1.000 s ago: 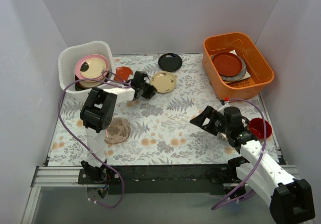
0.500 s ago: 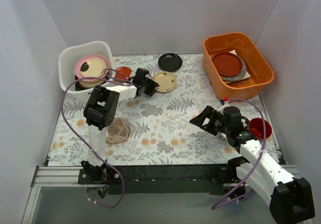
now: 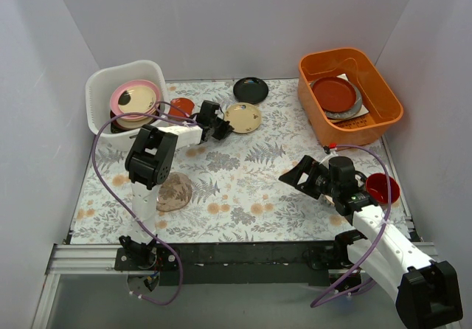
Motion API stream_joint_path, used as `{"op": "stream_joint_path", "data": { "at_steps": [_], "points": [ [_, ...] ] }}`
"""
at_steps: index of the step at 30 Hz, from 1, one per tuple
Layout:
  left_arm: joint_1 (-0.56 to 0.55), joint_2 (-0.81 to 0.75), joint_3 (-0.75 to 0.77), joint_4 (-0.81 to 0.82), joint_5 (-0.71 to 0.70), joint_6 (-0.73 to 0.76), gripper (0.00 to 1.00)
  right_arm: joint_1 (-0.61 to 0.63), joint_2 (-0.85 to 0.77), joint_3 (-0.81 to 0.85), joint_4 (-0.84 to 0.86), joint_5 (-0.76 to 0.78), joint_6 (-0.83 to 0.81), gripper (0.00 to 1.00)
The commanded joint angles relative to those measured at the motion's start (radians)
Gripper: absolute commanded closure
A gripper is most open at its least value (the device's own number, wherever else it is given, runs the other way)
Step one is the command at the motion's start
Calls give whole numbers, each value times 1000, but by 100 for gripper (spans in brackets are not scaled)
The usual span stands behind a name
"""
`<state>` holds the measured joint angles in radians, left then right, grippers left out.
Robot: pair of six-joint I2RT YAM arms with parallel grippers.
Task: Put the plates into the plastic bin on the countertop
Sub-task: Pick up the plate at the center of the board, then place the plate in the plastic bin.
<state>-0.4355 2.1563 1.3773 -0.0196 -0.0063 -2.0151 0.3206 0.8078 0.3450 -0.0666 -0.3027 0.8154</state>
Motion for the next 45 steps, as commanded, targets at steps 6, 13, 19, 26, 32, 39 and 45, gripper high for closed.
{"op": "stream_joint_path", "data": {
  "at_steps": [6, 13, 19, 26, 32, 39, 45],
  "points": [
    [-3, -58, -73, -74, -50, -8, 100, -5, -4, -11, 44, -21, -1, 2],
    [-3, -199, -130, -88, -87, 62, 100, -5, -24, -12, 37, -24, 5, 2],
    [-3, -294, -103, -98, -54, 165, 100, -5, -36, -18, 30, -29, 8, 2],
    [-2, -343, -8, -163, 0, 223, 100, -5, -56, -17, 13, -32, 2, 2],
    [27, -429, 22, -203, -3, 253, 100, -3, -70, -17, 24, -49, -9, 2],
    [173, -535, 55, -255, 37, 308, 100, -5, -67, -18, 25, -55, -12, 2],
    [292, -575, 126, -341, 55, 345, 100, -5, -55, -31, 48, -64, -5, 2]
  ]
}}
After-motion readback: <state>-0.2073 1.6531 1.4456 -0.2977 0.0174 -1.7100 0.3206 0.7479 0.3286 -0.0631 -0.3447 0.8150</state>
